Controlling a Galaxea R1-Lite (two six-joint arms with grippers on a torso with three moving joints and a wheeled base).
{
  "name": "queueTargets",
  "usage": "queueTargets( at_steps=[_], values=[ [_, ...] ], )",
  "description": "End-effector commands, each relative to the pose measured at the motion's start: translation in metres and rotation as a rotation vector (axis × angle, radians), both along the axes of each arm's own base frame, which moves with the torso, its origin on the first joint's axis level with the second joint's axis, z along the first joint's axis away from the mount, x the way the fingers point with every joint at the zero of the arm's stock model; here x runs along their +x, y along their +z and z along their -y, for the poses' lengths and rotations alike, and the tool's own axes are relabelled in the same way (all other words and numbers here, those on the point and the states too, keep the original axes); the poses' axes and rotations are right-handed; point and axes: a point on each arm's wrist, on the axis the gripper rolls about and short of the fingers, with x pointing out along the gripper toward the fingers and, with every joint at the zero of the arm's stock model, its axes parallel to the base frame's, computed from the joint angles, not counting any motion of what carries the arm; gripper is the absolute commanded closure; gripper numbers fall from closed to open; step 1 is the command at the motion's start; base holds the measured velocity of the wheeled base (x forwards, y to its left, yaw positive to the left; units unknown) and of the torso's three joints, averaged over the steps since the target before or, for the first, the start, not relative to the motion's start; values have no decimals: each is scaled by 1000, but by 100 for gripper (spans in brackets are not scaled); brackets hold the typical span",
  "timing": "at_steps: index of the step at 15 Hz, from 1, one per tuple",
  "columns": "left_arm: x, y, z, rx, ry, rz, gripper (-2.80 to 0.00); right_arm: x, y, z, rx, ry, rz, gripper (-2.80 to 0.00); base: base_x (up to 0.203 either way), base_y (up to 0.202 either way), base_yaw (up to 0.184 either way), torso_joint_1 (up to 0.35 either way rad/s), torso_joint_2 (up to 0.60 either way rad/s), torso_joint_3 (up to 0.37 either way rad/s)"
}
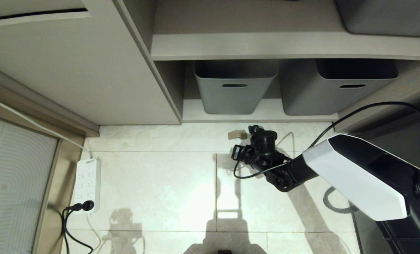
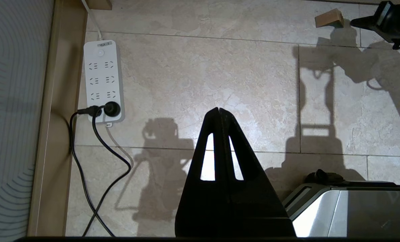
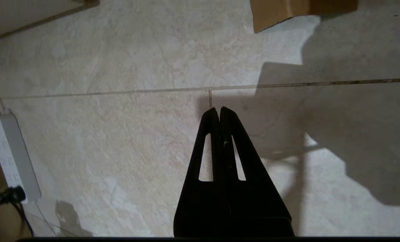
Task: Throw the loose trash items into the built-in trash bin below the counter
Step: Pick up the garbage
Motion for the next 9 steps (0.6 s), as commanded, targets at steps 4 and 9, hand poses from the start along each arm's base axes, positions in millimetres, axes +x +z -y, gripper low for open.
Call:
queueTargets(
  at_steps=[4,9],
  values=[
    [0,-1,0,-1,1,-4,0,35,-11,-7,-20,-85,-104,0,0,0,0,0,0,0],
    [0,-1,0,-1,1,-4,0,53,-15,12,74,-209,-194,0,0,0,0,0,0,0]
  ],
)
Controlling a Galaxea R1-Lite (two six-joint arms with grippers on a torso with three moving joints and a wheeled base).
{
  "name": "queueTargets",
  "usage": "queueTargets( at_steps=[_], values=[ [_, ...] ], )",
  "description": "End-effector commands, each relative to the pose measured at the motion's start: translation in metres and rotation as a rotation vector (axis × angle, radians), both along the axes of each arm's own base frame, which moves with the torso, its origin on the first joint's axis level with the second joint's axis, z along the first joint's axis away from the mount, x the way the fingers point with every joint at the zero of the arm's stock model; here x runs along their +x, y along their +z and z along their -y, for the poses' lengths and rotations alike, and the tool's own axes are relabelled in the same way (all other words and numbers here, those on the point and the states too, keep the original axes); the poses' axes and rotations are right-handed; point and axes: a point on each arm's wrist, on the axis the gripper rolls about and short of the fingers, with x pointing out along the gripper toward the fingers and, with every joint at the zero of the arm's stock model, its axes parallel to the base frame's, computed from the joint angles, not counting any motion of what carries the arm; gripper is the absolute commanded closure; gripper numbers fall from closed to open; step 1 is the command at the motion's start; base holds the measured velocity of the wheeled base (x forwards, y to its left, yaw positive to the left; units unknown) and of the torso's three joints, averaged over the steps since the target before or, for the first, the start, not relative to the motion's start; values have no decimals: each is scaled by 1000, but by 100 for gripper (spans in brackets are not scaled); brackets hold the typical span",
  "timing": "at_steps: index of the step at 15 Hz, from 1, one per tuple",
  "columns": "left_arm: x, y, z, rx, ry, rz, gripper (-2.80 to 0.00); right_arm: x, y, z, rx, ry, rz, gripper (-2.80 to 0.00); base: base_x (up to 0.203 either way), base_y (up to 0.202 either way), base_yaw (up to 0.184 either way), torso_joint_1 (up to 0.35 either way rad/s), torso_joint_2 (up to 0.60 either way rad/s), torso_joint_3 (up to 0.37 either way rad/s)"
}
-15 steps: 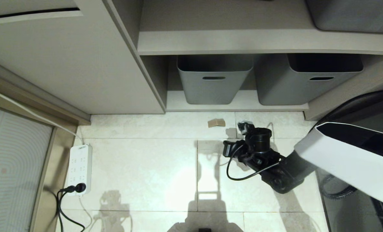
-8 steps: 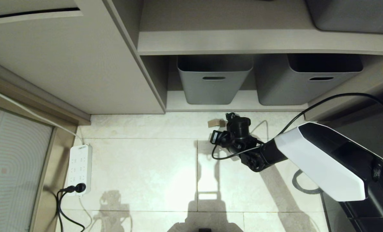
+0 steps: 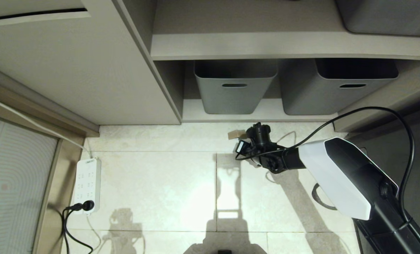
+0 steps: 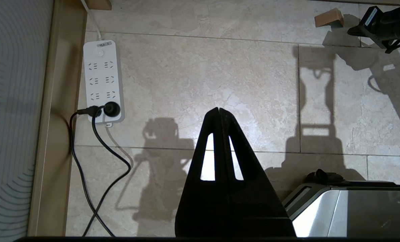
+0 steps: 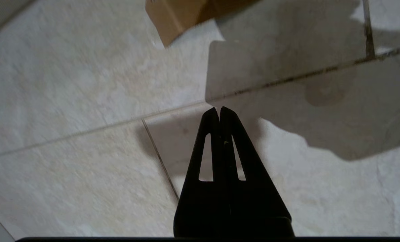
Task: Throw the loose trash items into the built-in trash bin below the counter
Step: Pick up the garbage
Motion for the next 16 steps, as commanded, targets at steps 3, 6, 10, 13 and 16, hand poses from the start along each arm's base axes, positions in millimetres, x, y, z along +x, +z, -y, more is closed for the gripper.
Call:
queueTargets(
  at_steps=[3,6,10,13,16],
  values=[
    [0,-1,0,-1,1,-3,0,7,2,-1,51,-10,118,0,0,0,0,0,0,0],
    [0,-1,0,-1,0,-4,0,5,10,0,35,-3,128,0,0,0,0,0,0,0],
    [0,-1,0,-1,0,-4,0,-22,55,11,-29,14,80,0,0,0,0,0,0,0],
    [0,-1,0,-1,1,-4,0,-70,95,33,-105,39,53,0,0,0,0,0,0,0],
    [0,-1,0,-1,-1,-4,0,-142,135,65,-138,49,60,0,0,0,0,0,0,0]
  ],
)
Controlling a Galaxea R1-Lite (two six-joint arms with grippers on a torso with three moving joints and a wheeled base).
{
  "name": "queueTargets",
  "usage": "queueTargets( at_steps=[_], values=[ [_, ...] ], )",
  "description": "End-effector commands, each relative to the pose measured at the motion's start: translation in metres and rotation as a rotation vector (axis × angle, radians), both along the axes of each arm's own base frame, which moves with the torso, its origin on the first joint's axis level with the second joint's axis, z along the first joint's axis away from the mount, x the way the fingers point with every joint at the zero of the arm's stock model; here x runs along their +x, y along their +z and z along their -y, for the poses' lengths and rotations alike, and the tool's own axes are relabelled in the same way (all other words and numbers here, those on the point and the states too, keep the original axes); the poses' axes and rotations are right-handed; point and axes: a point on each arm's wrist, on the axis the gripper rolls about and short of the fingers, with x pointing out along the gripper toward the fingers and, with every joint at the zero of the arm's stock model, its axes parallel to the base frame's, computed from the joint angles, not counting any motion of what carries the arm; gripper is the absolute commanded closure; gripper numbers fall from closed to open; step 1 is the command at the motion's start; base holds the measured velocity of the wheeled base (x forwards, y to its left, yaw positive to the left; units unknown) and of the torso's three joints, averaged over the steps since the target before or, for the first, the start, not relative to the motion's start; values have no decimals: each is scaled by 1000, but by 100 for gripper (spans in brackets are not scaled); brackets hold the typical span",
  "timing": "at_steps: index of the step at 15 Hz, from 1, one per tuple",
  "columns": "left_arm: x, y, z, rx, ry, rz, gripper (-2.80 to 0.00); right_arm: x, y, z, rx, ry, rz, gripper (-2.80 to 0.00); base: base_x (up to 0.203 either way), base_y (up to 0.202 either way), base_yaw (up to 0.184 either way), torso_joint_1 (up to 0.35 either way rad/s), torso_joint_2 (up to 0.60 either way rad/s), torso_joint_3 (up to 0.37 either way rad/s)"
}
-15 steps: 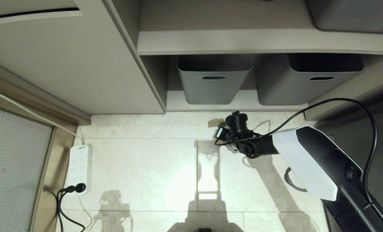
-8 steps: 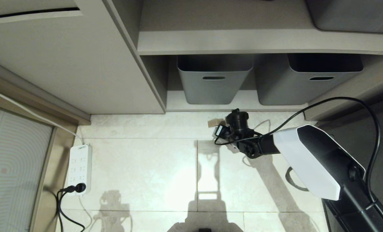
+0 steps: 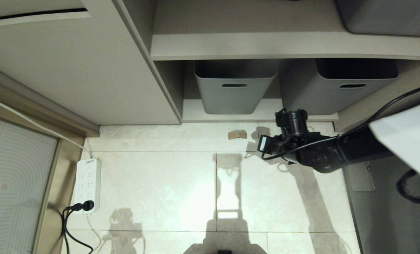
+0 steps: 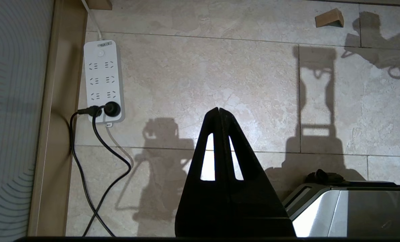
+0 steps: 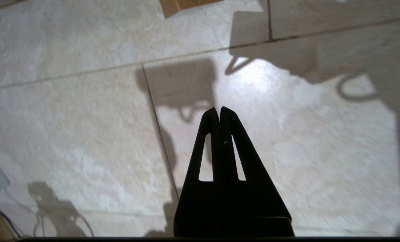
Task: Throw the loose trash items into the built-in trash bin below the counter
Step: Pick up the garbage
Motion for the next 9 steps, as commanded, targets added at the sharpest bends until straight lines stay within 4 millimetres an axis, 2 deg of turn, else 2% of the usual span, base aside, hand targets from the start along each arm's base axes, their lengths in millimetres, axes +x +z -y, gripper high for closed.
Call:
queueTargets(
  at_steps=[1,3,4,6,9],
  values=[
    [0,-1,0,-1,1,-4,0,-59,56,26,22,4,93,0,0,0,0,0,0,0],
    [0,-1,0,-1,-1,-3,0,-124,67,57,-33,19,116,0,0,0,0,0,0,0],
    [0,-1,0,-1,1,-3,0,-160,65,77,-75,17,124,0,0,0,0,0,0,0],
    [0,-1,0,-1,-1,-3,0,-224,46,118,-160,-14,130,0,0,0,0,0,0,0],
    [0,-1,0,-1,1,-2,0,-307,13,149,-228,-37,214,0,0,0,0,0,0,0]
  ],
)
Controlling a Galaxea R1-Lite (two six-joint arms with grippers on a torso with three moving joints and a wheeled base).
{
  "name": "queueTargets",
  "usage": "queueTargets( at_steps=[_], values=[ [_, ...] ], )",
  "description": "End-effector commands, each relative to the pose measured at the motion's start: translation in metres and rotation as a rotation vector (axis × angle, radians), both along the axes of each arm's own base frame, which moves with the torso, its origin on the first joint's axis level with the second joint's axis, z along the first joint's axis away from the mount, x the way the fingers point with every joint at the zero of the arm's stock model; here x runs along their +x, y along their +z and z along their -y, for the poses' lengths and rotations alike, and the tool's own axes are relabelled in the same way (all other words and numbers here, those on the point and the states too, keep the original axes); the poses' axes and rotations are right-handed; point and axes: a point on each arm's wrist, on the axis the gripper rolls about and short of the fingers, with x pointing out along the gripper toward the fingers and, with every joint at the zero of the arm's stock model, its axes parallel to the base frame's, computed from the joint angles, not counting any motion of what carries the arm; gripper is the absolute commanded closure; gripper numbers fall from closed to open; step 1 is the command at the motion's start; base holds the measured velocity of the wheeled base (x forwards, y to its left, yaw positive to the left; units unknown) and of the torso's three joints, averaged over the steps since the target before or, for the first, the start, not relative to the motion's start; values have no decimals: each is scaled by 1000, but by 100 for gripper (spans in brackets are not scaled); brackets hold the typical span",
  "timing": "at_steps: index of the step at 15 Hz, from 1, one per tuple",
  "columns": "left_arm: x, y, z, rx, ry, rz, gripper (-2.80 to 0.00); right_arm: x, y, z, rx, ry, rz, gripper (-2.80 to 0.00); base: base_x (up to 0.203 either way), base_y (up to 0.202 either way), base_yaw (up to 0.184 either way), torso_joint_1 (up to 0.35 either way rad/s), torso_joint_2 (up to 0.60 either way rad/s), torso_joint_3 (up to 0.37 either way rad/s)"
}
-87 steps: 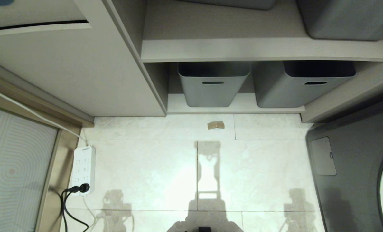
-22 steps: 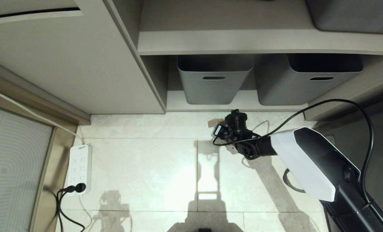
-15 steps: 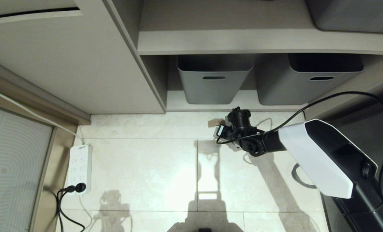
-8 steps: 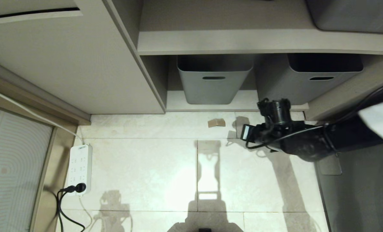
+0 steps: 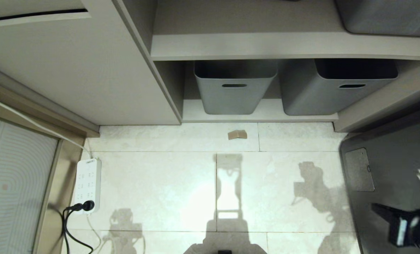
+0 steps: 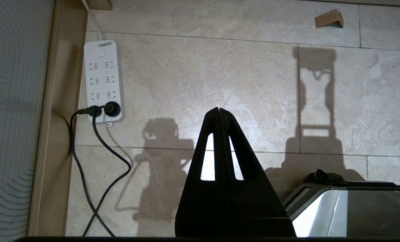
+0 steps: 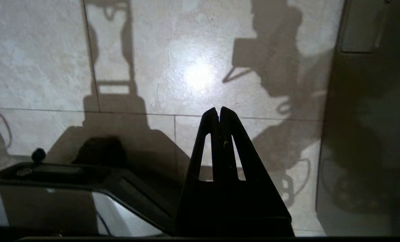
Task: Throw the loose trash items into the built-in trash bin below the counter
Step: Pick up the garbage
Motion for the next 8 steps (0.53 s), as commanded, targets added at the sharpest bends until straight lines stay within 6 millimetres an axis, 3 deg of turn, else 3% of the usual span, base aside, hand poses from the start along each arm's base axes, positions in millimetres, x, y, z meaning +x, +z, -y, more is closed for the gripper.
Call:
queueTargets(
  at_steps=[1,4,8],
  values=[
    [0,-1,0,-3,1,-2,0,-61,-3,14,8,-23,204,0,0,0,0,0,0,0],
    [0,-1,0,-12,3,-3,0,-114,-33,21,-77,-20,298,0,0,0,0,0,0,0],
    [0,-1,0,-14,3,-2,0,-142,-62,21,-146,-28,404,0,0,0,0,0,0,0]
  ],
)
